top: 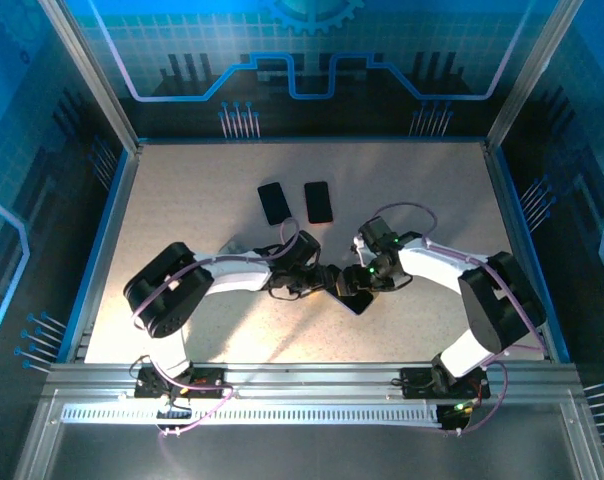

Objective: Put the phone into the phone case

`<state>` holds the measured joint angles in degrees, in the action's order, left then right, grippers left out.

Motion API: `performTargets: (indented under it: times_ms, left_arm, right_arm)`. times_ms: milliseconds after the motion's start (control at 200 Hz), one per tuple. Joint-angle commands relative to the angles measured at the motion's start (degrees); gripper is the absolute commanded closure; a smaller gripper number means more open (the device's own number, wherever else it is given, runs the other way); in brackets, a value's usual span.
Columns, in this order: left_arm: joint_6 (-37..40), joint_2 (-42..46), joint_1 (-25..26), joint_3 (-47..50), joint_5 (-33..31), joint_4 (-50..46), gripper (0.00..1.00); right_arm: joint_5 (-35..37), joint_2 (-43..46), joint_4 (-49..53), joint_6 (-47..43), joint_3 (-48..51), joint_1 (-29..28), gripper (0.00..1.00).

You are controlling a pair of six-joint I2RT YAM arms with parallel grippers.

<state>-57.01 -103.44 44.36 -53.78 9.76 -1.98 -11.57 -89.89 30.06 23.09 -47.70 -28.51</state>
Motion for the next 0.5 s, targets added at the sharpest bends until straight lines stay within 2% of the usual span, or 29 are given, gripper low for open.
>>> performTargets:
  times_ms: [0,165,495]
  left_arm:
    - [-0.29,-3.90,0.34,-2.92,0.40,5.76,0.60]
    - [-0.03,-3.27,-1.51,-3.45,-0.44,6.17,0.60]
    - [1.77,8.76,-5.20,2.20,-3.37,3.45,0.59]
  right_arm:
    - [-2.05,2.19,1.05,2.04,1.18,-1.48,0.20]
    - [-1.87,3.40,1.77,2.32,1.02,-2.06,0.20]
    - [9.36,0.69,7.93,-2.77,-7.30,-6.78,0.17]
